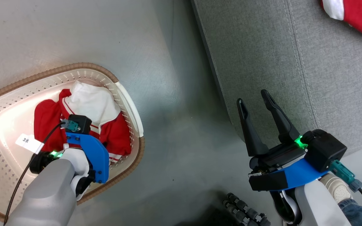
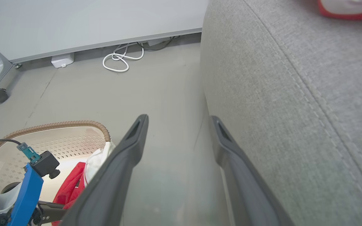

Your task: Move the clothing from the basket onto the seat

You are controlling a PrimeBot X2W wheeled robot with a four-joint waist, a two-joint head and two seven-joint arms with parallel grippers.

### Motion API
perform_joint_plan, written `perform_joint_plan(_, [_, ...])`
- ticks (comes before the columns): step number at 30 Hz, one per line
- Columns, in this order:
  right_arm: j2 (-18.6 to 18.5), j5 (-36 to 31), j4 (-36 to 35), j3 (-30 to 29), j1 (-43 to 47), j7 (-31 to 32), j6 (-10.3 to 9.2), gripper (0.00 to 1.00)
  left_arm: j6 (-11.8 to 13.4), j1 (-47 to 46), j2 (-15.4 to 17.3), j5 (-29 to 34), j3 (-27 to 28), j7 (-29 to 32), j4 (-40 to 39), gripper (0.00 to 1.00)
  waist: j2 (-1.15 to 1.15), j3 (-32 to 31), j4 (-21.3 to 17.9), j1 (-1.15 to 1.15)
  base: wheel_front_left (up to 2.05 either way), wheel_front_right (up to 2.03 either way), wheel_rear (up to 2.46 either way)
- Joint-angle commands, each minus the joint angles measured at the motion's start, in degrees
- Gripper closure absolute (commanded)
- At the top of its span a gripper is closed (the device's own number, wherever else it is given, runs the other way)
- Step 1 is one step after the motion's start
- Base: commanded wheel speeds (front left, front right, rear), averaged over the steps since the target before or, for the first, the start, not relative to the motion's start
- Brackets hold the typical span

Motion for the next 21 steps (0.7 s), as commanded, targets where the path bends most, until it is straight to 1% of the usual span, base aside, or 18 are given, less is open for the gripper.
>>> perform_joint_plan(1, [0.1, 0.4, 0.1, 0.2, -0.8, -0.3, 0.03, 0.0, 0.0, -1.1, 0.4, -0.5, -0.3, -0.3, -0.2, 1.0, 0.0, -0.1, 0.0, 0.0, 0.0, 0.0, 0.0])
perform_joint_plan(8, [0.1, 0.4, 1.0, 0.6, -1.9, -0.3, 0.03, 0.0, 0.0, -1.4, 1.0, -1.9, -1.6, -2.5, -0.5, 1.0, 0.0, -1.1, 0.0, 0.0, 0.0, 0.0, 0.0])
perform_joint_plan(12, [0.1, -0.1, 1.7, 0.7, -2.0, -0.3, 0.03, 0.0, 0.0, -1.2, 0.4, -2.6, -2.2, -4.0, 0.1, 1.0, 0.0, -2.6, 0.8, 0.0, 0.0, 0.0, 0.0])
perform_joint_plan(15, [0.1, -0.5, 2.1, 0.8, -2.4, -0.3, 0.03, 0.0, 0.0, -0.4, -0.2, -3.5, -2.4, -5.3, 0.7, 1.0, 0.0, -4.6, 1.7, 0.0, 0.0, 0.0, 0.0])
perform_joint_plan(21, [0.0, -1.5, 3.6, 0.5, -2.7, 0.1, 0.03, 0.0, 0.0, 1.3, -2.1, -4.9, -3.4, -8.2, 1.1, 1.0, 0.0, -10.6, 4.8, 0.0, 0.0, 0.0, 0.0])
